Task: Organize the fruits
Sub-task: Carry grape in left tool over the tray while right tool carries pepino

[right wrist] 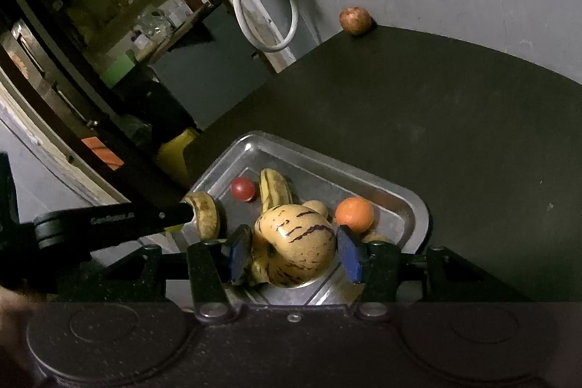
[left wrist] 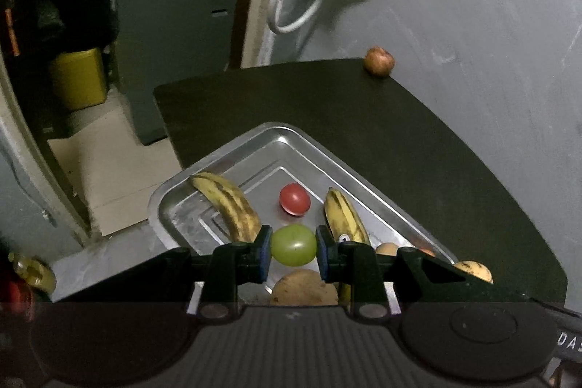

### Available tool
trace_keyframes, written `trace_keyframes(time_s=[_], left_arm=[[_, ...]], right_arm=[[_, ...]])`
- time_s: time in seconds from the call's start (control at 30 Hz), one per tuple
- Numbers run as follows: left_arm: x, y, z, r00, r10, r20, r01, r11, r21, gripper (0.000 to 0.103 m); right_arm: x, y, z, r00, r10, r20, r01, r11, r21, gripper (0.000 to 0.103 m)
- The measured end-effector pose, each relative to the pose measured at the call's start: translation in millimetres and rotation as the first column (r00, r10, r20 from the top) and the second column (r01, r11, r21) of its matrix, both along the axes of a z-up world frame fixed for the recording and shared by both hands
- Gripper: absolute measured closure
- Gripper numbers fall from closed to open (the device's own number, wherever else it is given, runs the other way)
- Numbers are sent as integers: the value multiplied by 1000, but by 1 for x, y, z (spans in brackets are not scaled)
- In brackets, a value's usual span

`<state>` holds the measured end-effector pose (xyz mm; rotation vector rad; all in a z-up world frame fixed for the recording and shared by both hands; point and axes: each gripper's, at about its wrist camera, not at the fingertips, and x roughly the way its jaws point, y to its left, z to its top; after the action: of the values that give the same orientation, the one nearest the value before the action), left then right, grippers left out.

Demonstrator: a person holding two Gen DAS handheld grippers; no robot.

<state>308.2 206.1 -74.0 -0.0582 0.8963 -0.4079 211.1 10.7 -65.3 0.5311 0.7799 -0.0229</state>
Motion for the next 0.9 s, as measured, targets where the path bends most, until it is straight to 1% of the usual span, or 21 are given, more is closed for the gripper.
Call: trace_keyframes(time_s=[0.1,0.33,0.5,0.63,0.7,0.9], left_arm=[[7,-4,-8,999,-52,-8,52,998,20,76],[18,-6,-25,990,-137,-19,137,989,46,76],[26,-5,-31,985,-171,-27,172,984,45,76],[31,-8,-34,981,-190,-32,191,980,54,76],[33,-10,-34,979,-201,-28,202,977,66,76],[40,-15,-36,974,-223,-37,226,972,72,76]], right_arm=[[1,7,-4,1000,-24,4,24,1000,-1,50],[5,19,-12,997,-79,-2,79,996,-49,50],[7,21,-16,996,-90,-24,88,992,-94,50],[11,20,-20,994,-98,-45,92,990,-107,50],[13,20,-20,994,-93,-49,87,989,-119,50],[20,23,-22,995,-81,-60,72,987,-143,50]])
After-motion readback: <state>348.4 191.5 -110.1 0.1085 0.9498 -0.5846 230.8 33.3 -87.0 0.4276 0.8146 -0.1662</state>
